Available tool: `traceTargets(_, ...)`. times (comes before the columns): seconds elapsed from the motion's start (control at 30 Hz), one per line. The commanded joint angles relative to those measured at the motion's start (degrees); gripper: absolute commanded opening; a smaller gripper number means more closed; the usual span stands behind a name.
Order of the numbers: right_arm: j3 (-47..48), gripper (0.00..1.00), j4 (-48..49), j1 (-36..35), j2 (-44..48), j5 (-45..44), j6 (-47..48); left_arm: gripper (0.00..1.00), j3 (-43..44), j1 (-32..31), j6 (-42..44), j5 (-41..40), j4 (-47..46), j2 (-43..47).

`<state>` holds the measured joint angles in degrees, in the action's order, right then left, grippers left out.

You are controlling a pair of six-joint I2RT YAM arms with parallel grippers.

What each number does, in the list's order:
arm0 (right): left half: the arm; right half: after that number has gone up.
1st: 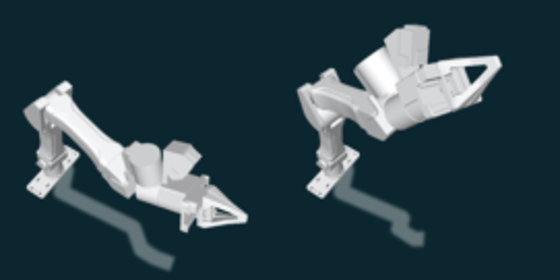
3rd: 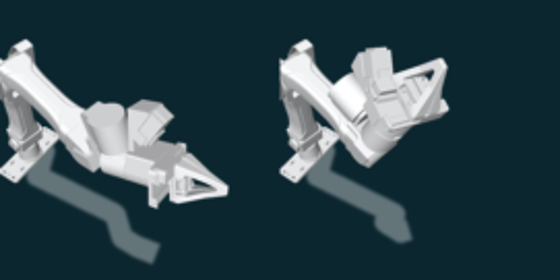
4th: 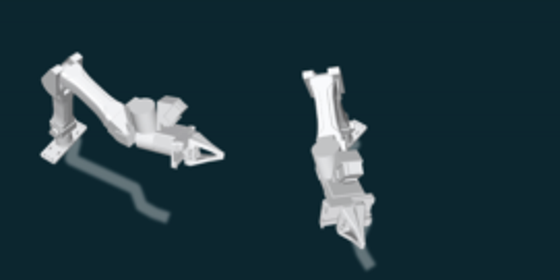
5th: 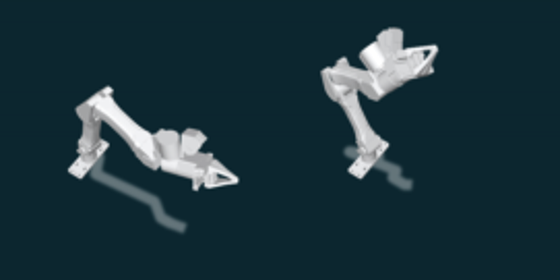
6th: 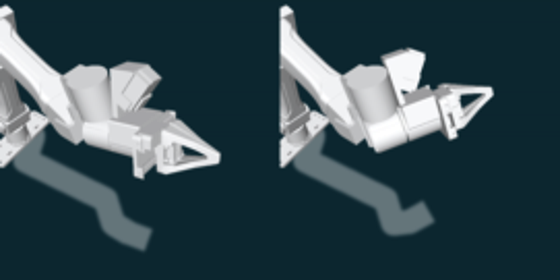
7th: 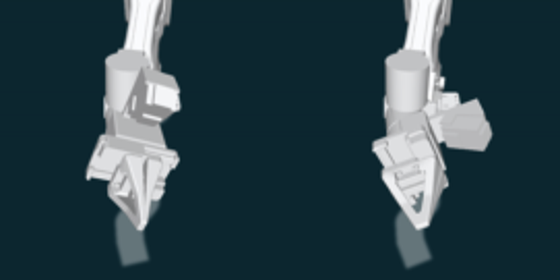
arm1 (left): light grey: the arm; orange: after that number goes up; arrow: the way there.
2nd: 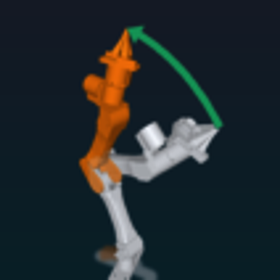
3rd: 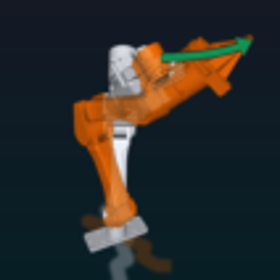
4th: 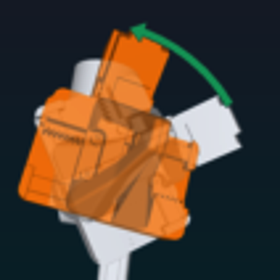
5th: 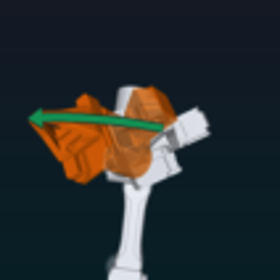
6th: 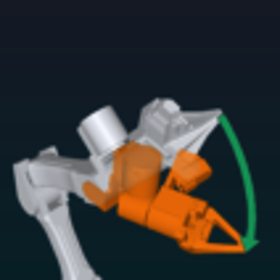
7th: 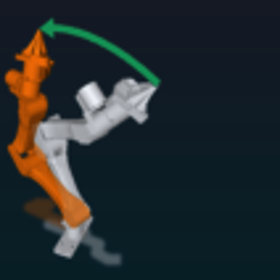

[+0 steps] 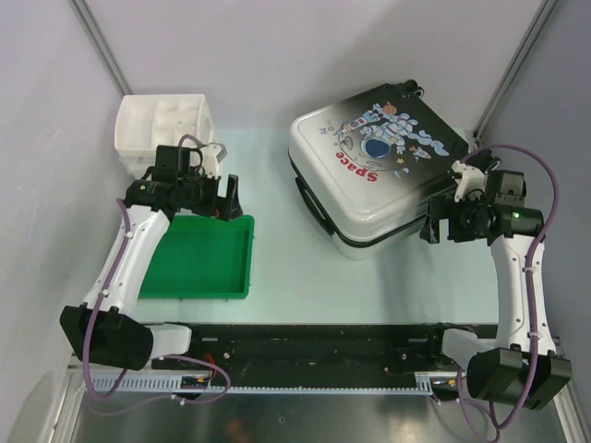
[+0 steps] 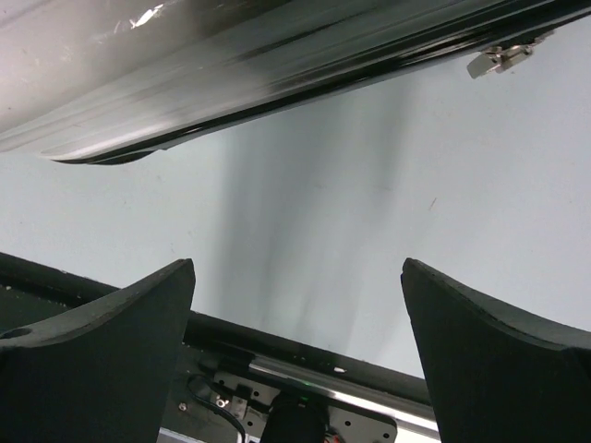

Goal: Open, take out, and arrange the luggage

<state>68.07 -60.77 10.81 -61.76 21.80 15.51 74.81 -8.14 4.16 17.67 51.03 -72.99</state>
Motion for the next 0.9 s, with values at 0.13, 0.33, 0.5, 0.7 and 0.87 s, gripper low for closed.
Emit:
traceTargets(0.13, -6.4, 1.0, 8.7, -6.5, -0.8, -3.1, 2.7, 1.0, 4.2, 0.0, 4.0, 5.3, -4.9, 2.5)
traceTargets(0.33, -10.6, 1.0, 16.1, -16.4, -4.1, -7.5, 1.8, 1.0, 9.5, 0.0, 2.7, 4.5, -6.2, 2.7)
traceTargets(0.5, -13.2, 1.0, 24.5, -25.1, -7.0, -12.0, -1.8, 1.0, 8.7, 0.1, 3.4, 10.2, -6.4, 4.0)
traceTargets(0.7, -13.4, 1.0, 34.9, -33.7, -13.1, -14.5, -3.7, 1.0, 0.4, 0.1, -3.0, 11.2, -15.2, 10.7)
traceTargets(0.87, -13.3, 1.0, 45.2, -43.7, -16.5, -16.0, -4.7, 1.0, -0.7, 0.1, -6.3, 11.6, -17.0, 10.6)
